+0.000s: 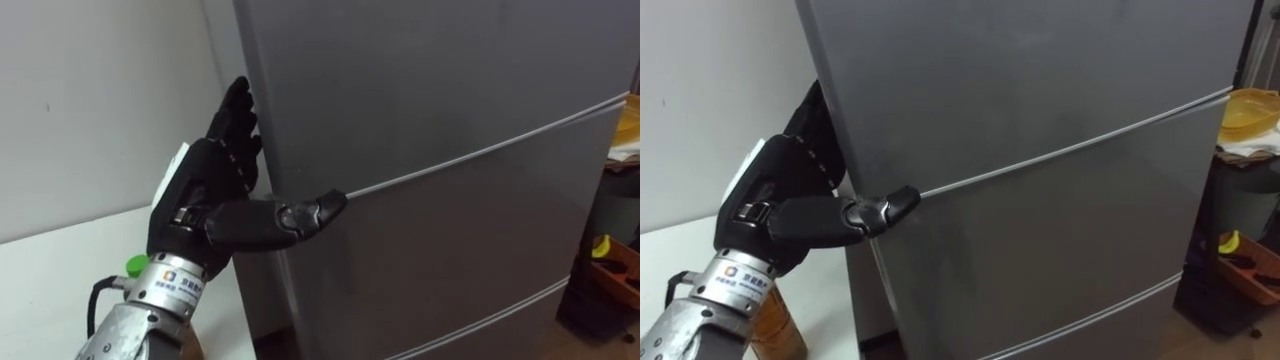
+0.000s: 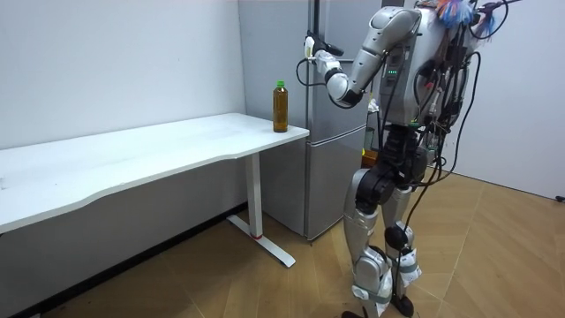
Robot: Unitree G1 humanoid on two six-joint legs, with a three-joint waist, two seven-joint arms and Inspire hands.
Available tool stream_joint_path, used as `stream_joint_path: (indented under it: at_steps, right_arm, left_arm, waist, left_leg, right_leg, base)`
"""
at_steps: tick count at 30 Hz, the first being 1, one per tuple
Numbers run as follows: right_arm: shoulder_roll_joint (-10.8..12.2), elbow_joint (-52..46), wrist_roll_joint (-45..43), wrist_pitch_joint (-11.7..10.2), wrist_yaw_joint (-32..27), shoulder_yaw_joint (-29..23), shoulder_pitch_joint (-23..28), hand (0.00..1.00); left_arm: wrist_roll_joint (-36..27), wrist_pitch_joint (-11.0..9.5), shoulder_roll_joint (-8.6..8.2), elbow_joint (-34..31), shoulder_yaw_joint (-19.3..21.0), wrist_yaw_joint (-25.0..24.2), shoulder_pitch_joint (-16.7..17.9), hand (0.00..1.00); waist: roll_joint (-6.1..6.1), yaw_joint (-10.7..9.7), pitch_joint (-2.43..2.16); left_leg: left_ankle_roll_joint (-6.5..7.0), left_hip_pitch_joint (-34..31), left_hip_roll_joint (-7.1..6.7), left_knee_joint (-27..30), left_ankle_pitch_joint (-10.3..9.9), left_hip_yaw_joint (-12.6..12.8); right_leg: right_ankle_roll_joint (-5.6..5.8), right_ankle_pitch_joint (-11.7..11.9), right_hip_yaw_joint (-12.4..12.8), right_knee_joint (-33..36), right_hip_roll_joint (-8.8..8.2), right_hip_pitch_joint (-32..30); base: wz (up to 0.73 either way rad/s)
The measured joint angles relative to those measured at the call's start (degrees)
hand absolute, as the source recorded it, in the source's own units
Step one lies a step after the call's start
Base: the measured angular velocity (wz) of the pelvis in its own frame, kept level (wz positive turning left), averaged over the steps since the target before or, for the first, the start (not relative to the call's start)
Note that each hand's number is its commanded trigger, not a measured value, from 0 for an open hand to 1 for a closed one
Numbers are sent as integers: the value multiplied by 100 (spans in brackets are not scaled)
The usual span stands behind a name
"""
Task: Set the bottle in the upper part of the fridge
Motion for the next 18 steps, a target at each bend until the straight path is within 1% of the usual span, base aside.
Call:
stream_joint_path:
  at_steps: [1, 2, 3, 4, 6, 7, 8, 10, 11, 12, 15, 18]
  right_arm:
    - [0, 26, 5, 1, 0, 0, -19, 0]
    - [-4, 55, 18, 6, 0, 0, -42, 0]
    - [-10, 54, 24, 5, 1, 21, -43, 0]
    - [-16, 54, 34, 6, 1, 37, -43, 0]
    - [-46, 54, 115, 8, 2, 141, -45, 0]
    - [-57, 54, 141, 7, 1, 174, -45, 0]
    - [-74, 52, 162, 7, 0, 206, -49, 0]
    - [-90, 54, 173, 9, -1, 220, -90, 0]
    - [-95, 64, 182, 12, -2, 241, -89, 0]
    - [-99, 64, 195, 9, -5, 277, -86, 0]
    - [-152, 47, 195, 9, -7, 437, -110, 0]
    - [-154, 48, 195, 13, -8, 441, -109, 0]
  left_arm:
    - [14, 0, 0, 0, -5, 2, -4, 0]
    - [15, 1, 0, 0, -16, 2, -14, 18]
    - [26, 1, 0, 0, -31, 2, -15, 70]
    - [44, 1, 0, 0, -35, 2, -15, 100]
    - [54, 2, 0, 0, -31, 12, -16, 100]
    - [52, 4, 2, 3, -18, 16, -16, 100]
    - [52, 4, 5, 19, 33, 41, -16, 100]
    - [50, 4, 35, 48, 143, 49, -25, 100]
    - [54, -1, 31, 45, 117, 37, -49, 100]
    - [59, -2, -8, 46, 145, 48, -51, 100]
    - [116, 15, -25, 45, 147, 102, -53, 100]
    - [181, 18, -63, 39, 142, 135, -54, 100]
  waist:
    - [1, 0, 2]
    - [-3, 1, 14]
    - [-7, 1, 19]
    - [-7, 1, 19]
    - [-2, 1, 20]
    - [-18, 2, 35]
    - [-6, 5, 38]
    - [29, 8, 18]
    - [36, 9, 19]
    - [39, 9, 15]
    - [48, 13, 9]
    - [49, 13, 9]
  left_leg:
    - [0, -2, 0, 0, 0, 0]
    - [0, -4, -1, -1, 0, 0]
    - [0, -3, -1, -1, 0, 1]
    - [1, -3, -2, 0, 0, 1]
    - [1, -4, -2, 1, 1, 1]
    - [1, -8, -2, 2, 1, 1]
    - [2, -26, -3, 10, 1, 1]
    - [8, -104, -3, 34, 4, 2]
    - [14, -129, -3, 47, 8, 2]
    - [14, -130, -4, 47, 8, 2]
    - [14, -133, -8, 47, 8, 3]
    - [14, -134, -6, 46, 9, 4]
  right_leg:
    - [1, 2, 0, -1, 0, 0]
    - [3, 5, -2, -1, -1, 0]
    - [4, 6, -3, -1, -2, 0]
    - [5, 6, -3, -1, -2, -1]
    - [7, 8, -3, -6, -2, -6]
    - [8, 9, -4, -11, -2, -21]
    - [9, 9, -7, -14, -3, -38]
    - [10, 12, -19, -10, -8, -104]
    - [11, 20, -32, -16, -11, -110]
    - [11, 20, -41, -18, -13, -107]
    - [12, 20, -55, -20, -19, -103]
    - [12, 20, -65, -20, -18, -99]
  base:
    - [0]
    - [0]
    - [0]
    - [0]
    - [0]
    - [0]
    - [0]
    - [5]
    - [6]
    - [4]
    - [1]
    - [0]
